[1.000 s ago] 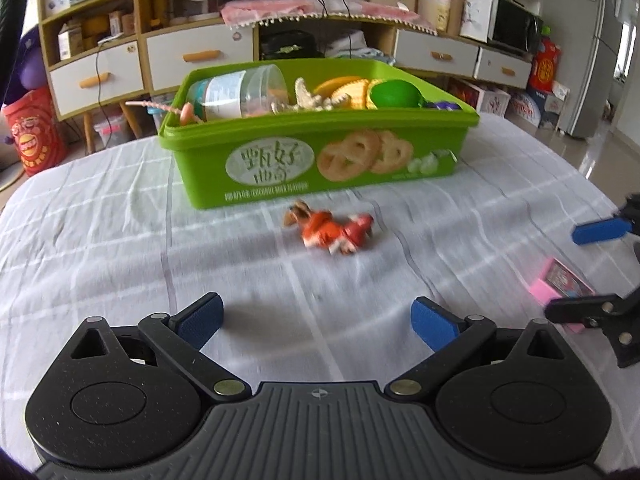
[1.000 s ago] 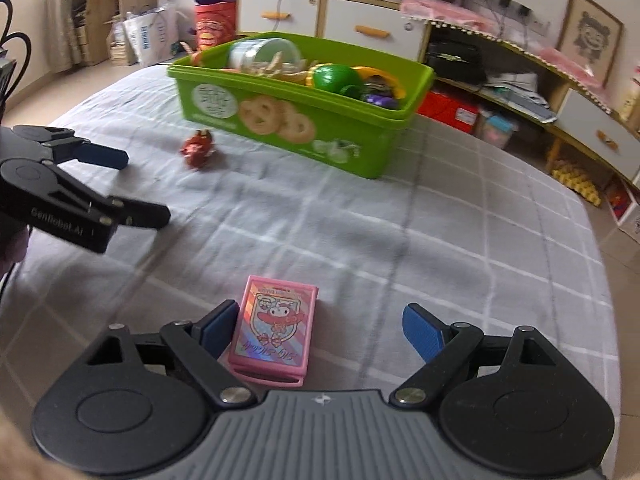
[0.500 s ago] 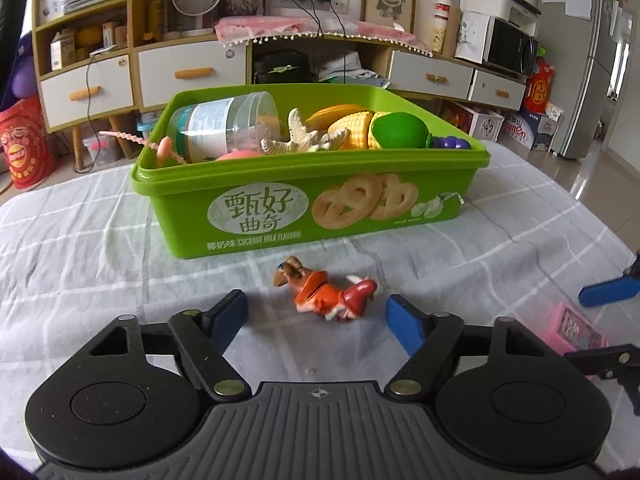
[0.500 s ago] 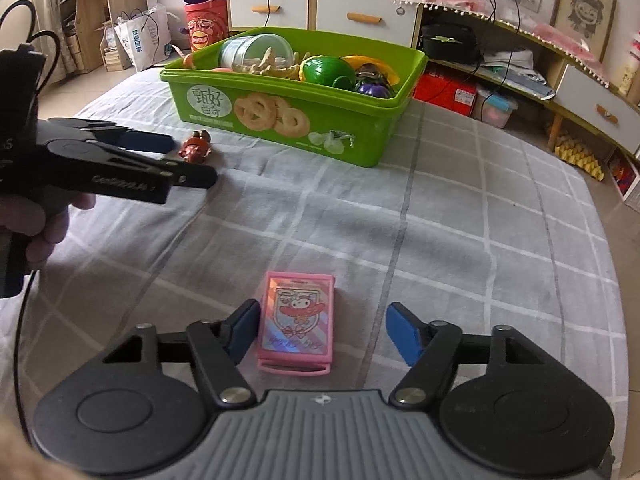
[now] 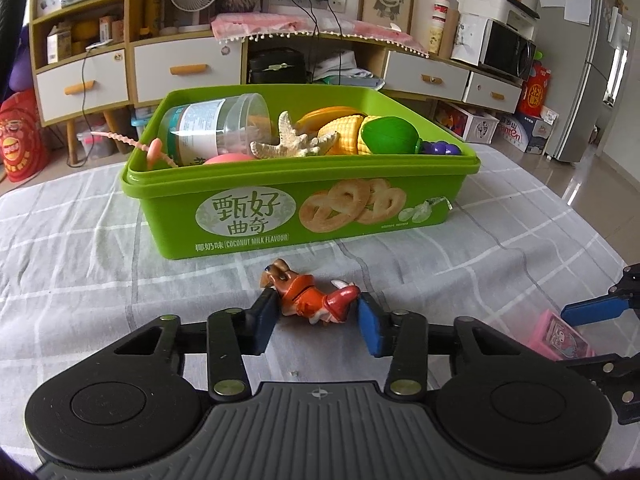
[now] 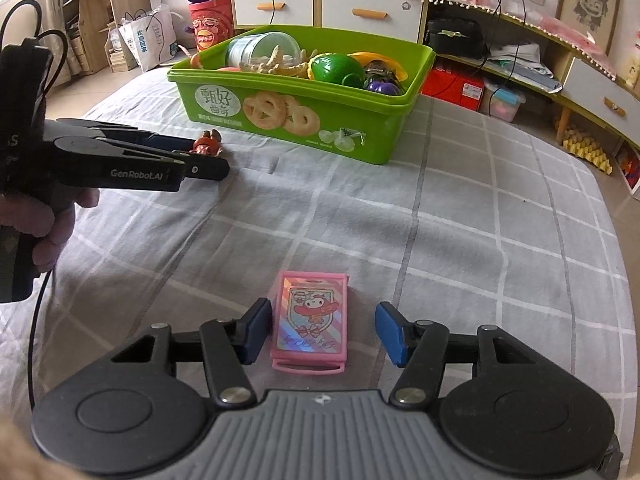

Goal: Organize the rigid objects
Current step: 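Grasp the pink card box with the right tool while the left tool grasps the orange figure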

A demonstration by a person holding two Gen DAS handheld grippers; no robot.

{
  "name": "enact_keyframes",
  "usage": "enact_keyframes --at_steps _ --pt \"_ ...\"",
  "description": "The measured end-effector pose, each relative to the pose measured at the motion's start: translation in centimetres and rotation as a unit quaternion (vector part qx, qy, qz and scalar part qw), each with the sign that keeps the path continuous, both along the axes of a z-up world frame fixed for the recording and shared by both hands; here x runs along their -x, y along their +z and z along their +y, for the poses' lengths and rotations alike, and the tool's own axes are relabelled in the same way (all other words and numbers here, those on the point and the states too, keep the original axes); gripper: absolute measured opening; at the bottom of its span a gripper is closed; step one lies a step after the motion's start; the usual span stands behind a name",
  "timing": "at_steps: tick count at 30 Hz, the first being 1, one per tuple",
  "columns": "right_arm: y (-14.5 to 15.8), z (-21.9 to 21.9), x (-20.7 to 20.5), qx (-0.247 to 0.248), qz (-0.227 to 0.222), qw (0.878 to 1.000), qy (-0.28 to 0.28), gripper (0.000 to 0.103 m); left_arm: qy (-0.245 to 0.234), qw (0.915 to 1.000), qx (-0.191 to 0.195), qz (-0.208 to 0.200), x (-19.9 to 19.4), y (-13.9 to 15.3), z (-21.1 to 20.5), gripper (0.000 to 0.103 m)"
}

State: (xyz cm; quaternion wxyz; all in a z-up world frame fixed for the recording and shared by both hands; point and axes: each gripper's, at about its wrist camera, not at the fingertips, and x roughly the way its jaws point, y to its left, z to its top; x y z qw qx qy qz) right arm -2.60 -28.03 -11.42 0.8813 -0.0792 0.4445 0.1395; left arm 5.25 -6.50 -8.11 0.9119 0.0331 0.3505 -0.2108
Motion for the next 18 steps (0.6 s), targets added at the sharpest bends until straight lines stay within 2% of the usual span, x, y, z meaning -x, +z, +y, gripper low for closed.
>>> enact_keyframes --at_steps 18 --pt "0.2 0.7 0.1 -0.008 0.011 1.0 0.004 0.018 0.011 0.9995 0.017 0.025 1.8 0.4 1.0 0.047"
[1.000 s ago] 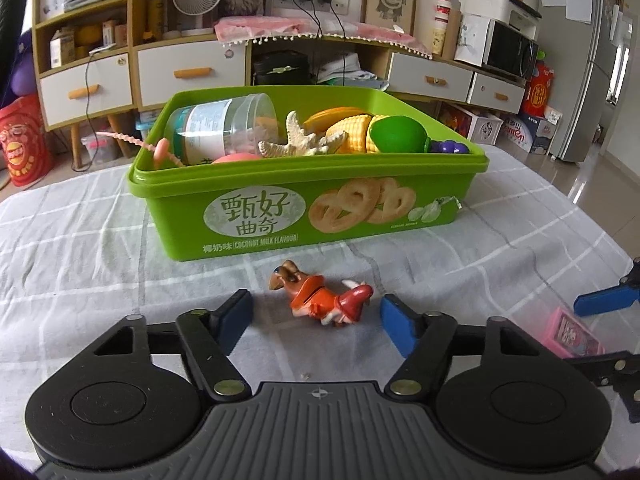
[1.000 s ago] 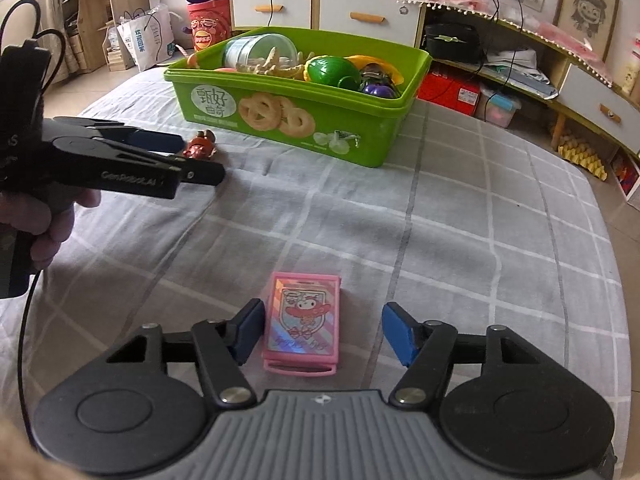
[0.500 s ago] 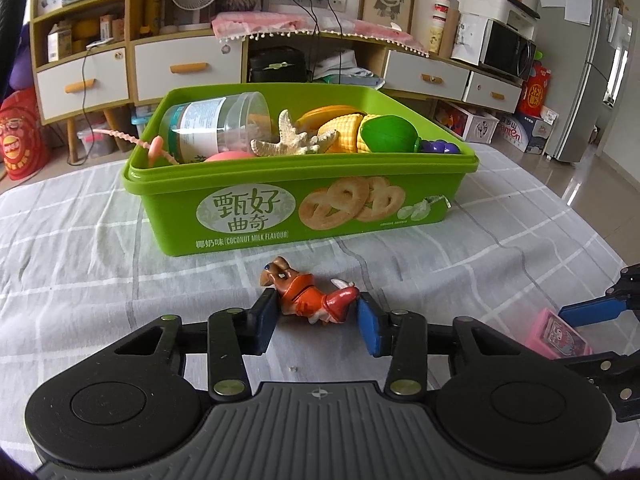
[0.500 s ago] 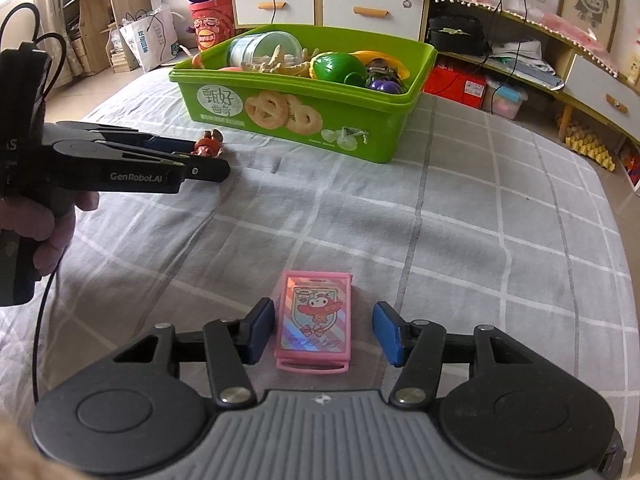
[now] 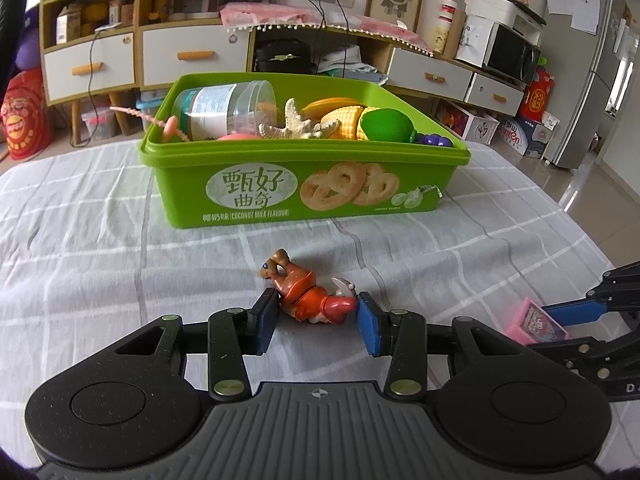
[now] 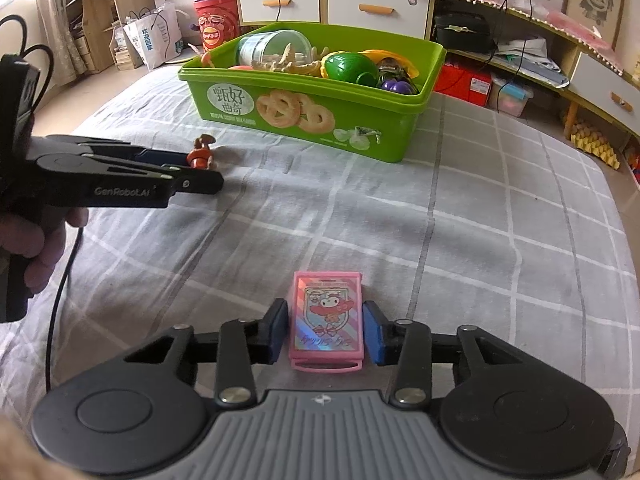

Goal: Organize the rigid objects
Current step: 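Grasp the pink card box with the right tool while the left tool grasps the orange figure, then lift and carry the pink box and orange figure over the green bin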

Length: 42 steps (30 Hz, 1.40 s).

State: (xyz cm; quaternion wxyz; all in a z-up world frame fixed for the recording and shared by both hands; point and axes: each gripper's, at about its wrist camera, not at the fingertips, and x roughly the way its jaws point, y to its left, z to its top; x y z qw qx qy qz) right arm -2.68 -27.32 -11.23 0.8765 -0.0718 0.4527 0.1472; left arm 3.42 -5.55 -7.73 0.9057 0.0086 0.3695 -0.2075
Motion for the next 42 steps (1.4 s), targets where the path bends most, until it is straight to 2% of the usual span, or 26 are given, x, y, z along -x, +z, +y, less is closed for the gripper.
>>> enact_keyframes --at_steps 10,18,29,35,42 --pt "0.2 0.1 -0.6 -0.012 0.019 1.0 -0.02 0.018 0.004 0.9998 0.009 0.018 0.5 0.3 0.1 0.047" --pt "0.9 0.0 -1.5 -0.052 0.042 0.997 -0.047 0.018 0.007 0.9993 0.019 0.031 0.6 0.4 0.1 0.047" --pt "2.7 0.6 -3.1 -0.102 0.039 0.991 -0.078 0.018 0.005 0.999 0.03 0.032 0.6 1.6 0.1 0.047" --pt "4.4 0.4 -4.5 -0.143 0.025 0.983 -0.114 0.018 0.001 0.9992 0.033 0.021 0.2 3.1 0.1 0.047" --pt "6.0 -0.1 -6.3 -0.191 -0.006 0.968 -0.165 0.018 0.003 0.9992 0.04 -0.003 -1.2 5.6 0.1 0.047"
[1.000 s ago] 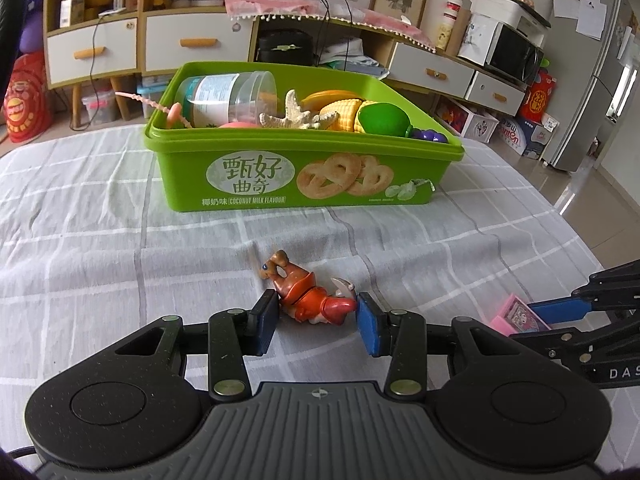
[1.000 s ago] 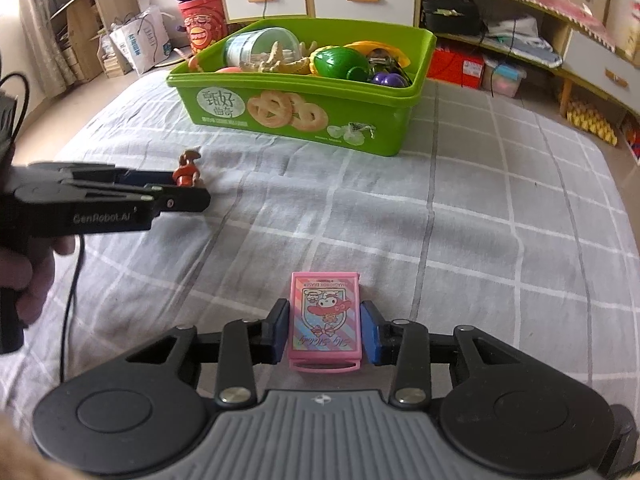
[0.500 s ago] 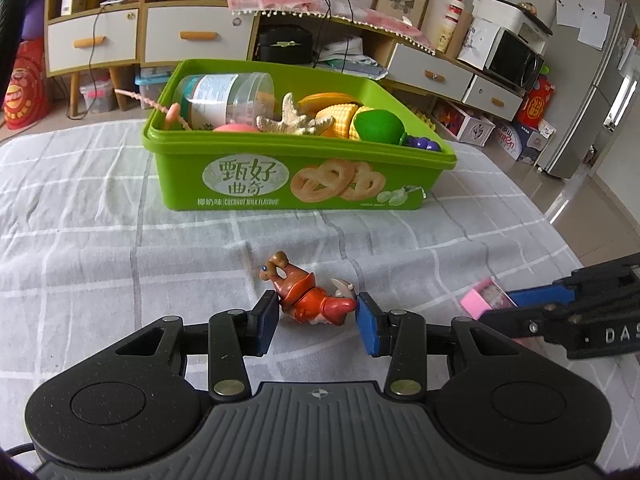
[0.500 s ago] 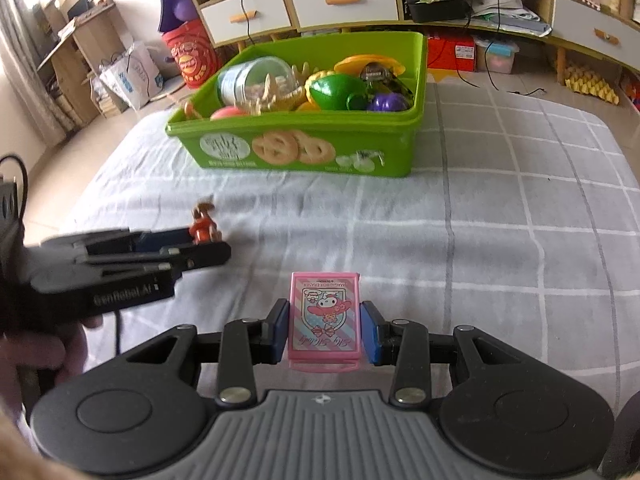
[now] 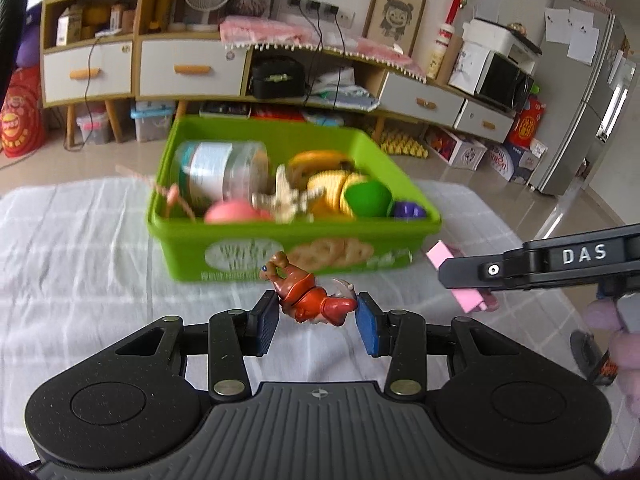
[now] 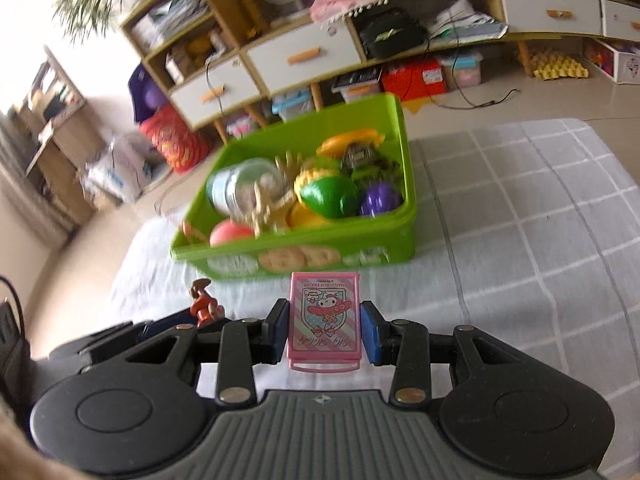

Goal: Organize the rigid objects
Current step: 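Lift and carry the pink box and orange figure over the green bin, then open the right tool to drop the pink box while the left tool releases the orange figure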

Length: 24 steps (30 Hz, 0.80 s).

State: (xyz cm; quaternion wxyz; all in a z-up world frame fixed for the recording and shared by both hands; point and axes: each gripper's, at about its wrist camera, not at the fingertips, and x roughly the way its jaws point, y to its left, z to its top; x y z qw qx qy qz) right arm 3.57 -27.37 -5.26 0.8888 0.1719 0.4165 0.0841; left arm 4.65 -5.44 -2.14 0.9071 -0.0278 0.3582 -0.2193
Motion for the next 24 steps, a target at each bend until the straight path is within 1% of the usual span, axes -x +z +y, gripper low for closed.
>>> enact_keyframes --at_steps 3,7,10,12,15,18,21,24 --pt "0.5 0.0 -0.7 -0.017 -0.011 0.999 -0.026 0.018 0.004 0.9999 0.0 -0.012 -1.2 1.1 -0.2 0.047" --pt "1.0 -0.1 -1.7 -0.042 -0.026 0.997 -0.056 0.018 0.016 0.9996 -0.003 -0.025 -3.0 1.6 -0.3 0.047" --pt "1.3 0.4 -2.7 -0.056 -0.037 0.996 -0.061 0.018 0.03 0.9992 -0.011 -0.025 -4.6 1.4 -0.5 0.047" --pt "1.4 0.8 -3.6 -0.057 -0.043 0.995 -0.067 0.018 0.04 0.9988 -0.012 -0.023 -5.6 1.1 -0.6 0.047" --pt "1.2 1.7 -5.0 -0.072 -0.051 0.994 -0.065 0.018 0.055 0.9981 -0.011 -0.026 -6.5 0.9 -0.6 0.047" --pt "0.8 2.3 -6.0 -0.068 -0.057 0.994 -0.068 0.018 0.064 0.9975 -0.008 -0.029 -7.0 0.6 -0.1 0.047" --pt "0.4 2.4 -6.9 -0.07 -0.06 0.993 -0.072 0.018 0.067 0.9971 -0.017 -0.033 -7.3 0.4 -0.2 0.047" --pt "0.4 2.6 -7.2 -0.055 -0.07 0.994 -0.07 0.018 0.064 0.9971 -0.021 -0.035 -7.4 0.2 -0.4 0.047"
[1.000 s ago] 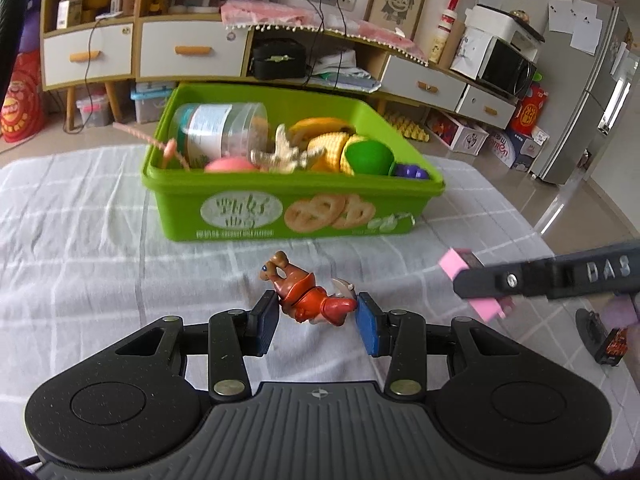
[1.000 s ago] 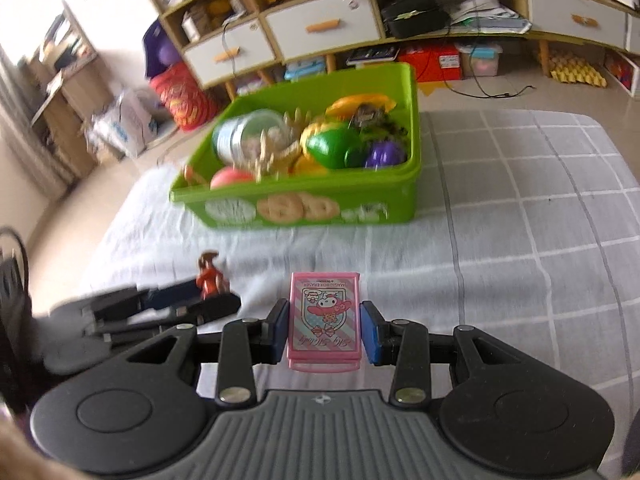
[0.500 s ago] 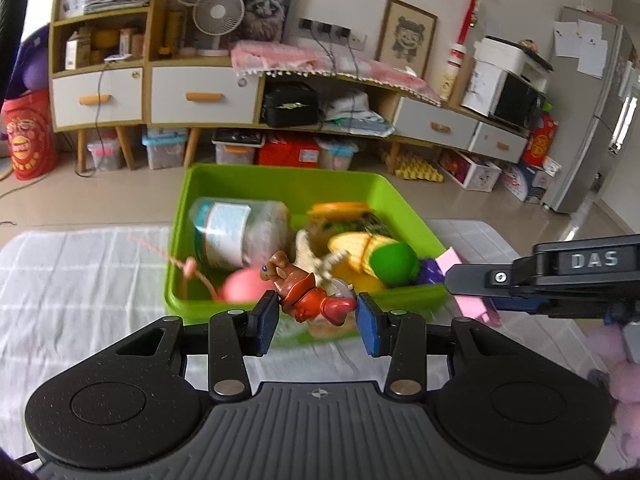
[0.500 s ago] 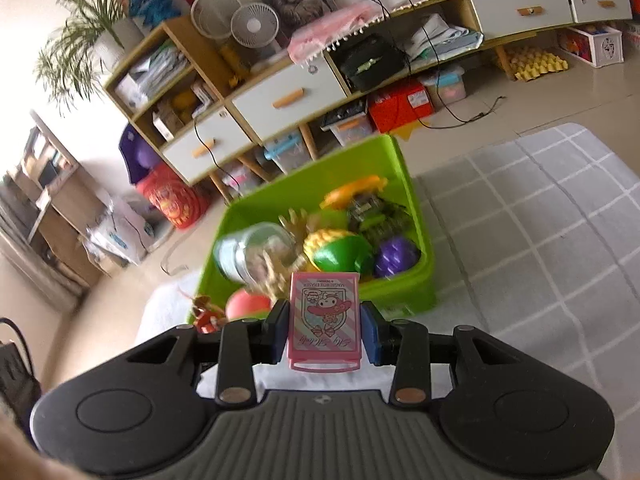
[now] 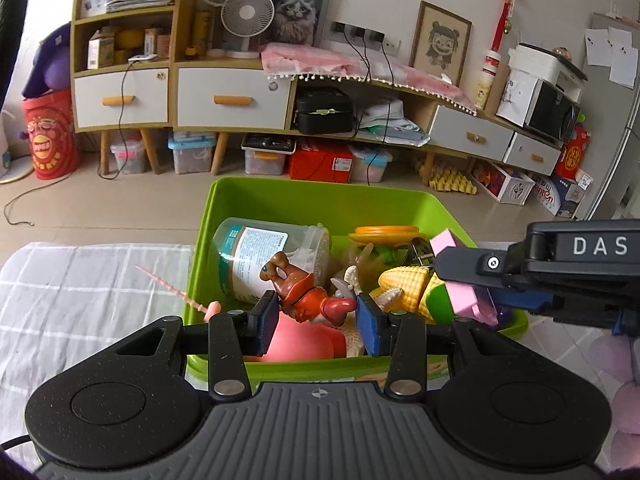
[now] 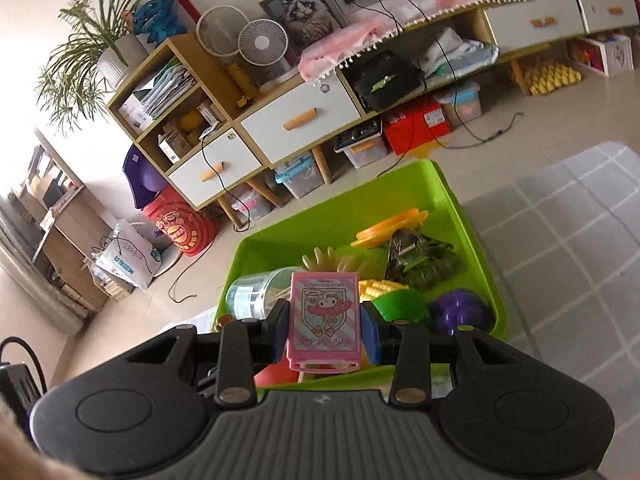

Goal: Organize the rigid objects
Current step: 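Open the right tool to drop the pink box while the left tool releases the orange figure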

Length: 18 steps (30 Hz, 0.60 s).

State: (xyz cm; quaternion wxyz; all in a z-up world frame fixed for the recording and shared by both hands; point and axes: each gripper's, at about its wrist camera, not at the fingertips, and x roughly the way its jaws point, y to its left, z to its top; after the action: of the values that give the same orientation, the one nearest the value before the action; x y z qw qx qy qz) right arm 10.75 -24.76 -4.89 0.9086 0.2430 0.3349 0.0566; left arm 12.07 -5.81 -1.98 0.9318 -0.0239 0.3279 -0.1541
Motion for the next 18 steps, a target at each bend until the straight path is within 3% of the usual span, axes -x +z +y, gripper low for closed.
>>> enact_keyframes --at_steps 7,8,9,10,11,18 --pt "0.4 0.1 0.1 0.021 -0.019 1.0 -0.003 0.018 0.0 0.9998 -0.009 -0.017 0.3 -0.5 -0.3 0.048" --pt "0.5 0.1 0.2 0.02 -0.023 1.0 -0.002 0.02 0.0 0.9997 -0.011 -0.02 0.5 -0.5 -0.4 0.051" --pt "0.6 0.2 0.3 0.02 -0.026 0.999 -0.002 0.025 -0.001 0.9996 -0.013 -0.023 0.7 -0.5 -0.5 0.064" --pt "0.8 0.3 0.3 0.023 -0.025 0.999 -0.005 0.041 0.0 0.9995 -0.013 -0.028 0.9 -0.5 -0.6 0.079" --pt "1.0 0.3 0.5 0.027 -0.025 0.999 -0.012 0.052 0.002 0.9993 -0.014 -0.035 1.2 -0.4 -0.6 0.083" --pt "2.5 0.6 2.1 0.039 -0.032 0.999 -0.003 0.052 -0.013 0.9992 -0.021 -0.031 3.1 0.3 -1.0 0.09"
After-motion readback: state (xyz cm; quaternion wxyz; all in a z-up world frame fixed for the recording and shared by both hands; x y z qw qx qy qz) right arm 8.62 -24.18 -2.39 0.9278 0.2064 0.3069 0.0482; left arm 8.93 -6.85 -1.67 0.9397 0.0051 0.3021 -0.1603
